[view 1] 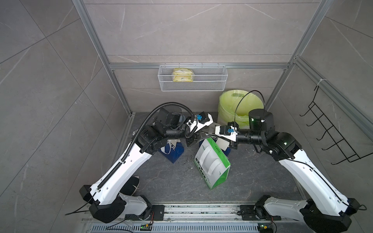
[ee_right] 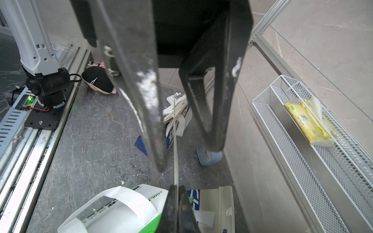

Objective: Shred takeout receipts and throw away
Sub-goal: Shred the takeout receipt.

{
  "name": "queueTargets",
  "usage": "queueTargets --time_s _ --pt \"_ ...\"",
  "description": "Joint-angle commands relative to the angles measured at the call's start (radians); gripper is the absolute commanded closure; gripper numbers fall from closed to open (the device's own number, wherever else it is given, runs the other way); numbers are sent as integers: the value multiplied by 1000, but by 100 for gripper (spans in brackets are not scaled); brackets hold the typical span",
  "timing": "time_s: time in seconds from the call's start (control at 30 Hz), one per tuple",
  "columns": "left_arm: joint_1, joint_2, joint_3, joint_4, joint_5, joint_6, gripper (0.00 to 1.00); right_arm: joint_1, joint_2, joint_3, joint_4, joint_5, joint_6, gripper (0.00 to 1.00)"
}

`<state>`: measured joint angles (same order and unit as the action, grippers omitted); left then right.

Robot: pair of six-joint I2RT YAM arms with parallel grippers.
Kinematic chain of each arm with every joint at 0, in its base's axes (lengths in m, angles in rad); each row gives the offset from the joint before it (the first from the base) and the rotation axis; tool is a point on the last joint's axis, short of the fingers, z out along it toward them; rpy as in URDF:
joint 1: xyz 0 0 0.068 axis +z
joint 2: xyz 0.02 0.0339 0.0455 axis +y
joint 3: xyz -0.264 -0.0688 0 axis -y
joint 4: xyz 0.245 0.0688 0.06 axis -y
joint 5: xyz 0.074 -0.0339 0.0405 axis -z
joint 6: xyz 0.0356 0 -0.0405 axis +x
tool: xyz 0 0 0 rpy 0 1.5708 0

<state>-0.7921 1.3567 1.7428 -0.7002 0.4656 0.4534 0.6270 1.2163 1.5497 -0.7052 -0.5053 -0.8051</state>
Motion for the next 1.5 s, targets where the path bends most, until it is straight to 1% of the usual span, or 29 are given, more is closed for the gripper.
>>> queueTargets --time_s 0.0,0.2,0.3,0.37,0.5,0.67,0.7,0.77,0.93,1.03,1.13,1.2,1.23,1.33,1.4,1.47 --pt "-9 6 37 -30 23 7 61 19 -15 -14 25 39 -19 100" --pt "-11 17 55 -85 10 11 64 26 -37 -34 48 65 -23 100" --pt "-10 7 45 -85 9 13 68 29 -40 -39 50 70 -24 100" --pt "-10 3 40 -85 10 13 72 28 -42 -43 54 71 -22 100" --pt "-10 -8 31 -82 8 18 75 31 -44 -43 60 68 -14 100" --pt "-10 -18 23 -68 22 13 86 39 -43 -51 62 78 -18 100" --pt "-9 -23 19 -59 22 10 89 41 -44 -55 62 87 -24 100" --pt "-10 -31 11 -32 31 -11 100 48 -48 -68 67 109 -35 100" --pt "-7 -31 1 -5 51 -35 100 57 -101 -146 164 147 -45 100" --pt "17 -25 0 3 75 -61 100 64 -143 -197 221 155 -48 100" --pt "111 -30 -24 89 207 -164 100 74 -186 -244 259 167 -48 100" --pt "181 -31 -59 192 302 -264 100 85 -216 -272 274 173 -49 100" --pt "199 -30 -71 225 324 -295 100 89 -229 -283 281 176 -44 100" --pt "208 -10 -78 249 311 -308 100 105 -264 -308 295 181 -20 100" --pt "217 -8 -97 285 245 -312 100 112 -284 -316 296 179 15 100" --pt "231 -23 -147 356 146 -320 100 118 -311 -334 306 176 57 100"
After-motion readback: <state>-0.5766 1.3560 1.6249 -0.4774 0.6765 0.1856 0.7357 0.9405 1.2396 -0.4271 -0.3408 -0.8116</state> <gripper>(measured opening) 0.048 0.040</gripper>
